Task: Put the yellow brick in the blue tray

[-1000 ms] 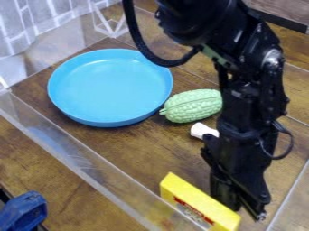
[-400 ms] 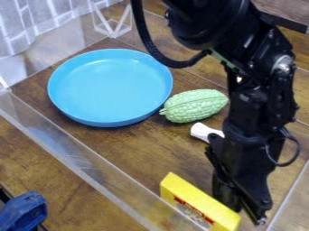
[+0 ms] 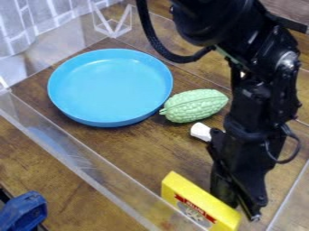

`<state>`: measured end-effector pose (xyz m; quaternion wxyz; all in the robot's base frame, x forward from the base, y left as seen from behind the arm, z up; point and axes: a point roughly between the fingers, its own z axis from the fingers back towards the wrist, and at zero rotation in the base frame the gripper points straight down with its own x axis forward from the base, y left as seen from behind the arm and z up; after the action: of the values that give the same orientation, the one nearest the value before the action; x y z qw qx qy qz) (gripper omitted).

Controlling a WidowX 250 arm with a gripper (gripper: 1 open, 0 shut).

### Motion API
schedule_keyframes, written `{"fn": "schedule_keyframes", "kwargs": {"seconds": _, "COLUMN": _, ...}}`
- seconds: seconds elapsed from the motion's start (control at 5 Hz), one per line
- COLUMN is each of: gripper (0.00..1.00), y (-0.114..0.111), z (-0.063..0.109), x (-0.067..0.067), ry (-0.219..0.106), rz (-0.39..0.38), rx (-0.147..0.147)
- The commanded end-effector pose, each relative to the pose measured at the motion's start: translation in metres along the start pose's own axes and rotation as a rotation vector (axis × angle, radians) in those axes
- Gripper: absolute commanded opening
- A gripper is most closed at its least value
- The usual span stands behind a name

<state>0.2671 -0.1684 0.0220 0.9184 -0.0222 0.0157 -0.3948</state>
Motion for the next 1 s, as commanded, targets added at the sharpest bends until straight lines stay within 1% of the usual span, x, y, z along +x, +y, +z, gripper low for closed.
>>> {"fn": "schedule_keyframes", "kwargs": {"seconds": 0.0, "gripper": 0.00, "y": -0.006, "z": 0.023, "x": 0.001, "ry": -0.063, "rz": -0.100, "rx": 0.031}}
{"fn": "schedule_keyframes", "kwargs": {"seconds": 0.2, "gripper": 0.00, "y": -0.007, "z": 0.030, "x": -0.003, "ry": -0.058, "rz": -0.100, "rx": 0.041}}
{"fn": "schedule_keyframes", "kwargs": {"seconds": 0.4, "gripper": 0.00, "y": -0.007, "z": 0.043, "x": -0.006, "ry": -0.043, "rz": -0.100, "rx": 0.057}}
{"fn": "schedule_keyframes", "kwargs": {"seconds": 0.6, "gripper": 0.00, "y": -0.011, "z": 0.068, "x": 0.003, "ry": -0.038, "rz": -0.123, "rx": 0.070}}
{"fn": "schedule_keyframes", "kwargs": {"seconds": 0.8, "gripper": 0.00, "y": -0.013, "z": 0.089, "x": 0.010, "ry": -0.041, "rz": -0.142, "rx": 0.079}}
